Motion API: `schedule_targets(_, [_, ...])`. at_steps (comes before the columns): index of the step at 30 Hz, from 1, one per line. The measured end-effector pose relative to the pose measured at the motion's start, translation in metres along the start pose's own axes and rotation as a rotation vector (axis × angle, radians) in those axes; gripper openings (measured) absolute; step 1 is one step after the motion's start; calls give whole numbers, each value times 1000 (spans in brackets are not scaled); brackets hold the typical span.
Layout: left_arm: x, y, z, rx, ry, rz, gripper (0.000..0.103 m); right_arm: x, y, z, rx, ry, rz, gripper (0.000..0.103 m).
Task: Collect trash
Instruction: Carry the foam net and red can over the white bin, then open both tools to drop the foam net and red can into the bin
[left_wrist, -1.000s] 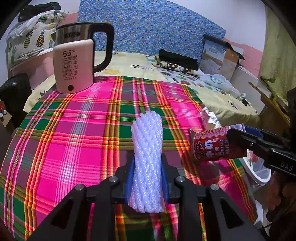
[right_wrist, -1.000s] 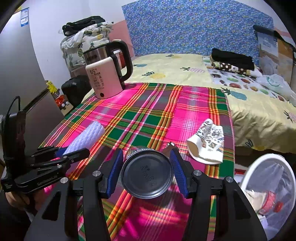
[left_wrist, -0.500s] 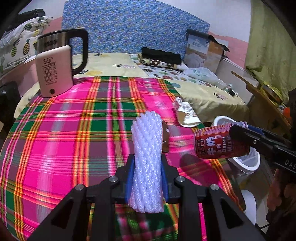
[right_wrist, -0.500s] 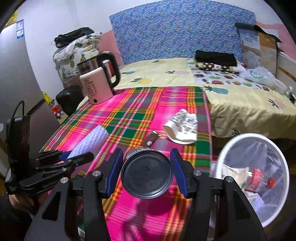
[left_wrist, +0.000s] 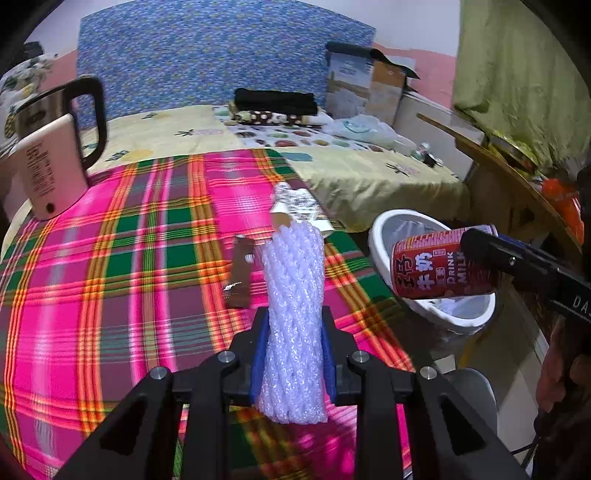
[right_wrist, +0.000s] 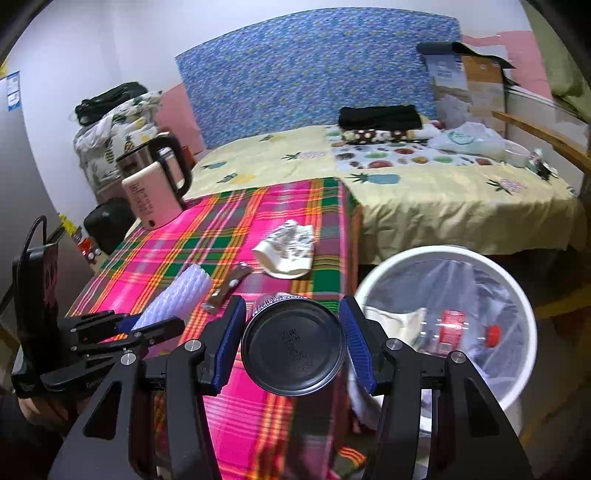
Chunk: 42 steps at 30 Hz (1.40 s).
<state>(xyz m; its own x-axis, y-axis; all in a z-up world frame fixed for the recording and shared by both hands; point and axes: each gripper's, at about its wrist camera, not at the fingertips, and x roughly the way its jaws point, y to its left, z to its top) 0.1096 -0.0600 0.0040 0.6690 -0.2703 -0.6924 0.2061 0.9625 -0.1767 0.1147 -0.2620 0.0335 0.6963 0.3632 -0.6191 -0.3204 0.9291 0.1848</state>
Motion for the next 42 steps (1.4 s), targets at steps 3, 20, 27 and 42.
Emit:
schedule_targets(3, [7,-13,4,27,9,-19,27,-6,-13,-2,22,-12,-23,54])
schedule_targets(20, [51,-89,20,145,51,-140,27,-25,-78,-18,154,-23,-152,54])
schedule_targets(27, [70,-113,22,180,84,-185,27,-21,-99,-27,192,8,-189,54])
schedule_targets(42, [109,-141,26,208,151,-250,31,-7,-127,-38,243,97,-196,55])
